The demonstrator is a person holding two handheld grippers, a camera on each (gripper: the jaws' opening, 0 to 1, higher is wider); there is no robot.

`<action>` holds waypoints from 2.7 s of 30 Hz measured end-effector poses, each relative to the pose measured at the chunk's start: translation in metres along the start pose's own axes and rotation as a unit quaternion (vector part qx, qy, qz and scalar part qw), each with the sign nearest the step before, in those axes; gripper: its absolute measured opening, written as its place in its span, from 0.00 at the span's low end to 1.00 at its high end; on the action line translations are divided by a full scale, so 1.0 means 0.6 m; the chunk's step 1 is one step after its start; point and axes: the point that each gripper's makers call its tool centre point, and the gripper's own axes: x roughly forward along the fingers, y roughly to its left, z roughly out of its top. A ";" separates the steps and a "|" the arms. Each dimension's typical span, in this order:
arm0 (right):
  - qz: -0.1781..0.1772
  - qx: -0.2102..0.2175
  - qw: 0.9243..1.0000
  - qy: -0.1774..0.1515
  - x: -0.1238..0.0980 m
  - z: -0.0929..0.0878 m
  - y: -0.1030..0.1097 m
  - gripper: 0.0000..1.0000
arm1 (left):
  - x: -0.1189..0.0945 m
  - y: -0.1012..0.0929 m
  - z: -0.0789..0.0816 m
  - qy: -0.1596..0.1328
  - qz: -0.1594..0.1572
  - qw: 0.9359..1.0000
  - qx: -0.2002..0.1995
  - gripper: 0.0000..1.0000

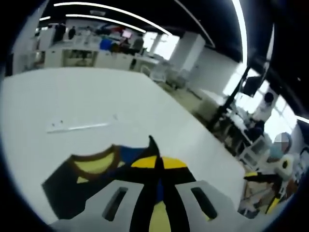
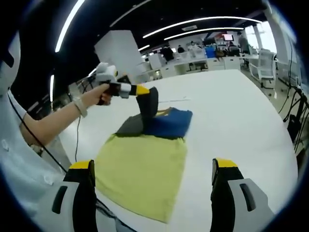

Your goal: Fold the garment on the visible template until the final outline fits inside the template.

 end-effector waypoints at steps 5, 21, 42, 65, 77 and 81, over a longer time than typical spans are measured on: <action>-0.003 0.001 1.000 0.000 0.000 0.001 -0.002 1.00 | 0.016 -0.005 -0.017 0.014 0.002 1.000 0.000 0.00; -0.009 0.007 1.000 0.004 0.006 0.003 -0.014 1.00 | 0.070 -0.005 -0.055 0.062 0.009 0.998 -0.011 0.00; -0.019 0.024 0.999 0.007 0.016 0.001 -0.030 1.00 | 0.130 -0.016 -0.110 0.105 0.000 0.994 -0.027 0.00; -0.029 0.033 0.999 0.009 0.015 -0.014 -0.012 1.00 | 0.152 -0.046 -0.150 0.131 -0.028 0.991 -0.024 0.05; -0.026 0.026 0.999 0.008 0.013 -0.010 -0.005 1.00 | 0.150 -0.071 -0.136 0.119 -0.039 0.992 -0.013 0.13; -0.027 0.025 0.999 0.006 0.010 -0.008 -0.006 1.00 | 0.151 -0.085 -0.128 0.112 -0.052 0.992 -0.023 0.13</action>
